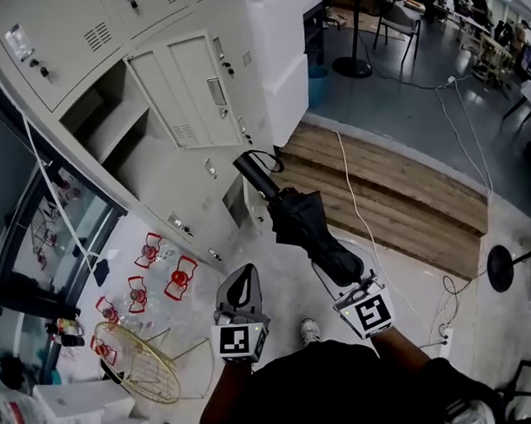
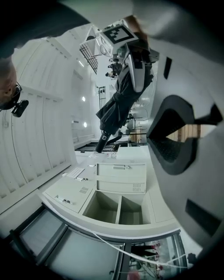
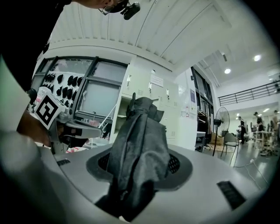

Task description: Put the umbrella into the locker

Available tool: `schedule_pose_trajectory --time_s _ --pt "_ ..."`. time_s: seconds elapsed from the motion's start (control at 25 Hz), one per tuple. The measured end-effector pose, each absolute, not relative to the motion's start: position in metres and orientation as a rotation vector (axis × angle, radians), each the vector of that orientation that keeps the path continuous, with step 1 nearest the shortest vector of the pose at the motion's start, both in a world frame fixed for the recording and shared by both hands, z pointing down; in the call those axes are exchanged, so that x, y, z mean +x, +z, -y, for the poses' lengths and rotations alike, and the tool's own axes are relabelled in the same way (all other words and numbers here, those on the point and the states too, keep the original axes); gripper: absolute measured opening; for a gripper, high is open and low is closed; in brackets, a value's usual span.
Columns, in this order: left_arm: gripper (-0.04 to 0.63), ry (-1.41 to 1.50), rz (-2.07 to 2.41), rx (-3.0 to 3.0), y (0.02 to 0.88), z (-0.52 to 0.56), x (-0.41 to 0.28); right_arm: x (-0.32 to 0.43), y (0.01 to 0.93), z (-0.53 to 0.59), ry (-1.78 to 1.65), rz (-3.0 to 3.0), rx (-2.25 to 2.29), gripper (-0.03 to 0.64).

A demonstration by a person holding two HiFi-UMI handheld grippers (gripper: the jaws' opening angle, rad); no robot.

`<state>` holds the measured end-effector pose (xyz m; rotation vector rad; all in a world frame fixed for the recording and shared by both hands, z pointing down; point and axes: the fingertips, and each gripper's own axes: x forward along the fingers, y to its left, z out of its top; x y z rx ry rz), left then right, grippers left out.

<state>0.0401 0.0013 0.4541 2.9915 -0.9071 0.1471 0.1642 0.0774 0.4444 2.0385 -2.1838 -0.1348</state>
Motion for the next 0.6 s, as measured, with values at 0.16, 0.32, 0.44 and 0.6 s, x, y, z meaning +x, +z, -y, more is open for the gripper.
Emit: schedule_pose_trajectory --time_s 0.16,0.32,0.44,0.6 --pt "-0.003 0.15 0.994 2.967 0.46 0.013 0.047 0.175 0.448 -0.06 -0.154 2.237 1.977 0.212" --pt "-0.003 0.168 1.062 2.931 0.462 0.024 0.046 0.178 0.454 -0.039 -0.124 2.288 1.941 0.212" --pt "-0.003 0.171 1.112 2.906 0.464 0.04 0.041 0.176 0.454 -0.02 -0.112 2.327 1.909 0.212" --pt "-0.003 0.182 1.172 2.873 0.47 0.065 0.032 0.173 0.456 0.011 -0.126 2.364 1.857 0.212"
